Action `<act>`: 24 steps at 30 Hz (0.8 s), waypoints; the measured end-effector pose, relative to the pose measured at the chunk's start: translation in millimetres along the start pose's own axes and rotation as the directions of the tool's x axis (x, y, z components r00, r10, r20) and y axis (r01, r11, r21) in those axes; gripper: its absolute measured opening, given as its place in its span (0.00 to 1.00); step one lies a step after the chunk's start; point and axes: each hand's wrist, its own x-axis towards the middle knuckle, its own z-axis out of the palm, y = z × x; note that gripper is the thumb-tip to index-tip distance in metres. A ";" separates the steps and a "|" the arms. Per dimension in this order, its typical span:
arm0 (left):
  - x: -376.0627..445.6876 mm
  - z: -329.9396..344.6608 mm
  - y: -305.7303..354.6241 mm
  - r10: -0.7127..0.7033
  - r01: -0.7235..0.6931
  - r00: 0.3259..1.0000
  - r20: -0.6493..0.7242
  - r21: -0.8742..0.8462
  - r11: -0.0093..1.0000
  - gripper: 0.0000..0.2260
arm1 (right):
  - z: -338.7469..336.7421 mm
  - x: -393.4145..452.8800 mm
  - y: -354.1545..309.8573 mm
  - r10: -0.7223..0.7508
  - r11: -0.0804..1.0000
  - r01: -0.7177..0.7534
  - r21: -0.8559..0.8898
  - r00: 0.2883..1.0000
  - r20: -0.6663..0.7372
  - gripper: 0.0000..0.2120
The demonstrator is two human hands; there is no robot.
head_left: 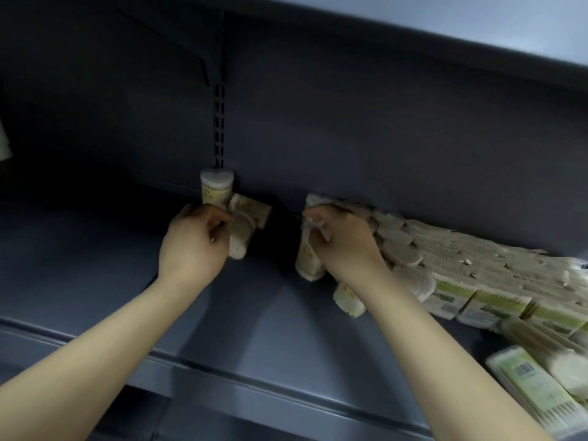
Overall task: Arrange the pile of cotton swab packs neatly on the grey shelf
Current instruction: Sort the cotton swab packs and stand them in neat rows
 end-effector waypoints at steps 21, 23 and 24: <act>10.6 -27.8 -56.1 -0.024 0.012 0.996 0.092 0.129 0.992 0.13 | 77.2 46.6 -34.2 -0.039 0.995 -0.001 0.102 0.921 0.389 0.27; 11.5 -28.8 -58.2 -0.032 0.018 0.994 0.103 0.140 0.990 0.13 | 79.4 49.6 -33.4 -0.044 0.992 -0.013 0.127 0.901 0.432 0.30; 11.6 -28.8 -58.8 -0.030 0.014 0.994 0.109 0.142 0.990 0.13 | 81.0 51.1 -32.9 -0.047 0.992 -0.011 0.124 0.890 0.453 0.32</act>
